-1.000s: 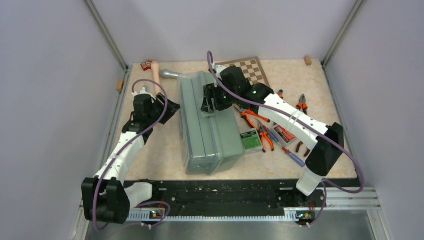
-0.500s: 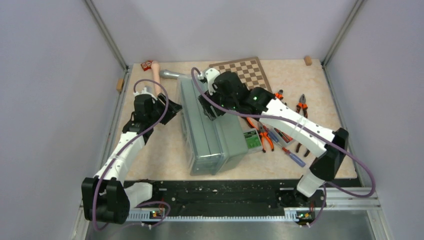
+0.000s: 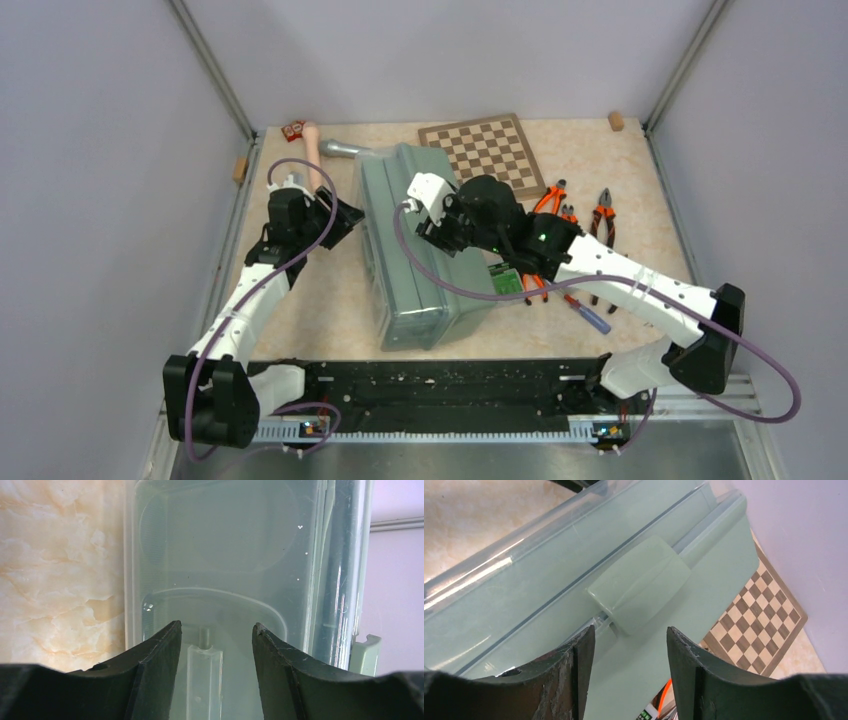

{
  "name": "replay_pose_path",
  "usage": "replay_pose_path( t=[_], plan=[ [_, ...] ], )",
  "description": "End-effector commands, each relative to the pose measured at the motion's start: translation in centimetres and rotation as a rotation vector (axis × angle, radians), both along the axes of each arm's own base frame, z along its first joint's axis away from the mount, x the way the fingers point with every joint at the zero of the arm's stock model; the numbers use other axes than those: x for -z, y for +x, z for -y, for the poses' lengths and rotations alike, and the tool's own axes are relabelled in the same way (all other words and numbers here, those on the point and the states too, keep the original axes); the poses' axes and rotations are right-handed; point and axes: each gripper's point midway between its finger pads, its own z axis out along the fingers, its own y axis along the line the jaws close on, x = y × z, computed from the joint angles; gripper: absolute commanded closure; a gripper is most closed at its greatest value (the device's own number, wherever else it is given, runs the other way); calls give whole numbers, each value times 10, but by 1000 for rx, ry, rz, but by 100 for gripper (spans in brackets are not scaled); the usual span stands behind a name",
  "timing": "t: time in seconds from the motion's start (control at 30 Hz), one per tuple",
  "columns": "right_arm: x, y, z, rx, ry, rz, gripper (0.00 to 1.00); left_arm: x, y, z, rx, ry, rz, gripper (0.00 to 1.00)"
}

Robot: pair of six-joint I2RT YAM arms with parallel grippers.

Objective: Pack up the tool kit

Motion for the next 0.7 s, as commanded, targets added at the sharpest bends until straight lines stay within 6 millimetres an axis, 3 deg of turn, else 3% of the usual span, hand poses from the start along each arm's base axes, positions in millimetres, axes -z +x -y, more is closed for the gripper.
replay_pose_path(
  t=[0.0,0.43,0.67],
  plan=[
    [-14,-1,-15,-70,33,123,46,-15,-8,28,123,-62,36,40],
    [17,7,-23,-44,17,171,50,-14,-7,28,121,-62,32,40],
    [13,11,-32,-26,67,276,54,-15,-8,29,123,-63,35,40]
  ],
)
